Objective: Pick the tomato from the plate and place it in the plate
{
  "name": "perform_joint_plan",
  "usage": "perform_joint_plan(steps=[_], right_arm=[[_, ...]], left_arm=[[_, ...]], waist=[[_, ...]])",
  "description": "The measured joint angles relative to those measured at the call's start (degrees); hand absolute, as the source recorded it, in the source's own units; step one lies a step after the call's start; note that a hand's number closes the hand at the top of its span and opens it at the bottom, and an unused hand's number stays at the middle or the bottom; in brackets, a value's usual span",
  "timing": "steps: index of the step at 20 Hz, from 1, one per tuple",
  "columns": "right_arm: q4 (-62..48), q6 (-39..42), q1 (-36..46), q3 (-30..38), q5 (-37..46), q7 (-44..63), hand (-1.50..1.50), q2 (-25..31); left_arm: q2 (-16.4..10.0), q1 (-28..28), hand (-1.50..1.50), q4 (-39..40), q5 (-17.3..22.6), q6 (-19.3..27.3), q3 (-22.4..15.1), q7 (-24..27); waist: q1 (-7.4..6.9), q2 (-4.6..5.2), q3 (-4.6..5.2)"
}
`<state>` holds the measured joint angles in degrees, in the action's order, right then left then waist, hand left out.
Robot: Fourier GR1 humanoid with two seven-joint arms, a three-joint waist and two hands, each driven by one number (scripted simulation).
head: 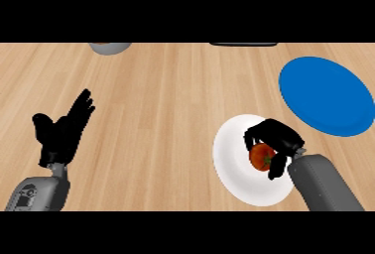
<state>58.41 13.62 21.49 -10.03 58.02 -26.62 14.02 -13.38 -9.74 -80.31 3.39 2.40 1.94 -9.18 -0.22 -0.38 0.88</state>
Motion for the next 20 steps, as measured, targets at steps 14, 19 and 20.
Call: perform_joint_plan(steps=[14, 19, 20], right_arm=[[16.6, -22.53, 4.23, 10.13, 4.6, 26.61, 1.5, -10.14], [22.29, -24.19, 3.59, 14.57, 3.2, 31.75, 1.5, -9.59], [22.12, -24.23, 4.19, 15.78, 2.43, 32.41, 1.5, -9.26]], left_arm=[[-0.91, 1.41, 0.0, -0.71, 0.52, -0.82, 1.36, -0.15], [-0.62, 0.82, 0.0, -0.02, 0.47, -1.16, 1.68, 0.25], [-0.34, 1.03, 0.0, -0.34, 0.11, -1.05, 1.33, 0.21]], waist=[[0.92, 0.04, -0.82], [0.71, 0.2, -0.84], [0.57, 0.23, -0.86]])
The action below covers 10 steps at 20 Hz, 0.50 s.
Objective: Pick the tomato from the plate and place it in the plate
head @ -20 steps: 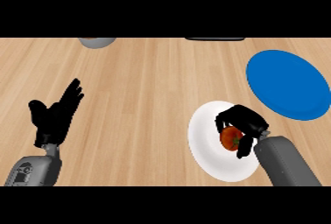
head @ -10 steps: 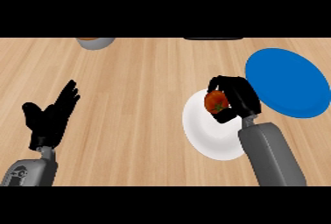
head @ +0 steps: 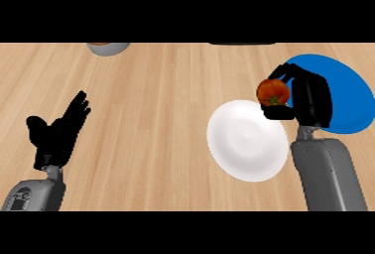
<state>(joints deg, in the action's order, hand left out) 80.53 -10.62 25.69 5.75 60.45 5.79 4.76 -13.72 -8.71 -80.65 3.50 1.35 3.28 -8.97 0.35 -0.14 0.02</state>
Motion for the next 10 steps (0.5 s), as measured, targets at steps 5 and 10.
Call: perform_joint_plan(steps=[5, 10], right_arm=[[-5.35, -0.26, 3.28, 8.0, -6.68, -1.82, 1.5, 4.93], [-15.6, -3.06, 5.57, 14.12, -10.84, -6.75, 1.5, 10.61]], left_arm=[[0.67, -0.3, 0.0, -1.24, -0.7, 0.39, -0.52, -1.37], [0.06, -0.62, 0.0, -1.47, -0.01, -0.94, 0.52, -1.46]], waist=[[-0.43, 0.16, -0.04], [-0.77, 0.29, -0.05]])
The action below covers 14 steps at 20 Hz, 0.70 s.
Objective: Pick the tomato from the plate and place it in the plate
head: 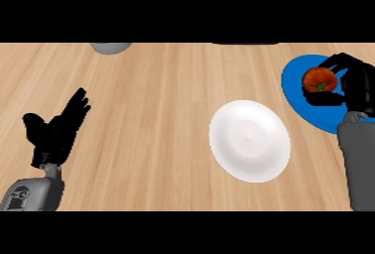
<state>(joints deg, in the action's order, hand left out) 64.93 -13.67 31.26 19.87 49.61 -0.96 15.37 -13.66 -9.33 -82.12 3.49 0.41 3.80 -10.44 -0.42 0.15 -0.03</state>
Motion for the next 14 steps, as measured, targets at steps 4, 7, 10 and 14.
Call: perform_joint_plan(steps=[4, 7, 10, 14], right_arm=[[-11.96, -2.29, 3.24, 3.54, -2.23, -5.94, 1.5, 4.95], [-20.91, -4.08, 5.69, 4.47, -1.5, -8.82, 1.5, 8.29], [-28.73, -2.27, 7.52, 4.8, -0.95, -11.68, 1.5, 12.19], [-36.88, 2.76, 9.48, 7.37, -4.0, -14.0, -1.5, 14.54]], left_arm=[[0.53, -1.08, 0.0, 0.56, -0.59, 0.2, -0.2, -0.47], [0.61, -1.09, 0.0, 0.44, -0.47, -0.26, -0.1, -0.38], [1.23, -1.04, 0.0, 0.19, -1.05, -0.01, -0.77, -0.42], [1.5, -1.27, 0.0, 0.47, -1.31, 0.0, -0.86, -0.05]], waist=[[-0.31, 0.15, -0.02], [-0.67, 0.27, -0.03], [-1.18, 0.48, -0.08], [-1.45, 0.64, -0.12]])
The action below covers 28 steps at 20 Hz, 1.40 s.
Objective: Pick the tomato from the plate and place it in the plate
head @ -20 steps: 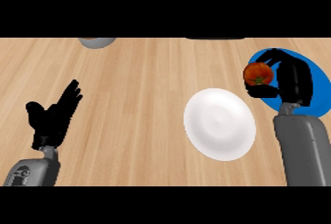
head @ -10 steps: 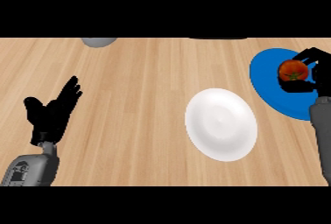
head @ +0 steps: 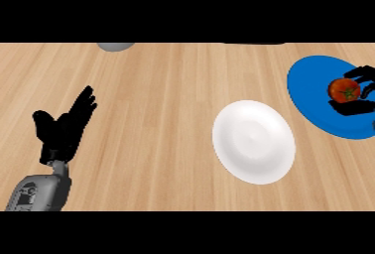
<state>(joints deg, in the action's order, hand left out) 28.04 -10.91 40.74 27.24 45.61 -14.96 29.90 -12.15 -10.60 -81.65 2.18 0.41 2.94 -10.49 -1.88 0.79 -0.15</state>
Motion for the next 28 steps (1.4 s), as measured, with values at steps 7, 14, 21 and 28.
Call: perform_joint_plan(steps=[7, 14, 21, 28], right_arm=[[-7.52, 1.23, 2.11, 1.91, -2.37, -12.31, -1.5, 3.21], [-5.94, 6.91, 4.69, 7.53, -11.42, -25.29, -1.5, 2.04], [-7.92, 19.78, 7.09, 12.16, -19.62, -19.03, -1.5, 3.65], [-11.23, 31.77, 3.86, 13.95, -24.28, -19.46, -1.5, 8.89]], left_arm=[[0.68, 0.23, 0.0, 0.23, -0.22, -0.06, -0.05, 0.91], [-0.43, 0.83, 0.0, -0.09, 0.34, -0.71, 1.17, 0.38], [-0.18, 0.48, 0.0, 1.1, -0.47, 0.08, 1.54, 0.5], [0.28, -0.35, 0.0, 0.79, -0.58, -0.08, 1.44, -0.26]], waist=[[-0.22, 0.12, -0.06], [0.7, -0.42, 0.01], [1.76, -0.75, 0.14], [1.19, -0.48, 0.07]])
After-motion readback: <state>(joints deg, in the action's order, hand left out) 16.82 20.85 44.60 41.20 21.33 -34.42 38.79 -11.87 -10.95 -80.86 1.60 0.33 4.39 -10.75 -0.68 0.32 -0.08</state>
